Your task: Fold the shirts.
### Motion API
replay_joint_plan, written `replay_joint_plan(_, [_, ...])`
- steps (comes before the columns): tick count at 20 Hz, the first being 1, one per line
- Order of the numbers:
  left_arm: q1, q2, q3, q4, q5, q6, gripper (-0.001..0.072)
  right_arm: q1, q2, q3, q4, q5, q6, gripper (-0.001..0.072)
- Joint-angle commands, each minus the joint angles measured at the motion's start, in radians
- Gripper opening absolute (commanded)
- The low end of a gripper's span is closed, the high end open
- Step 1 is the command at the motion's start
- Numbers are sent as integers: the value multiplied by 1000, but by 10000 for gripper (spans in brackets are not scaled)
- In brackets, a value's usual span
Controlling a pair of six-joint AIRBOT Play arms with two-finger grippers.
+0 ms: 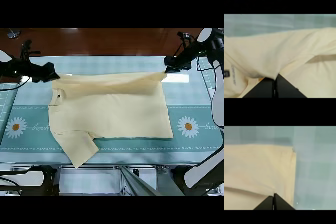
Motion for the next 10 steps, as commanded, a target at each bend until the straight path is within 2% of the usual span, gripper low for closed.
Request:
replay_joint_plan(1, [11,-2,-32,124,-210,41,30,-10,10,-73,15,117,-21,17])
replay_joint_plan(7, [11,-26,-100,138,-221,40,30,-8,10,-196,13,136,-25,17])
replay_joint_plan(10, [11,-49,-101,137,-229,37,38,-2,7,-212,15,96,-24,19])
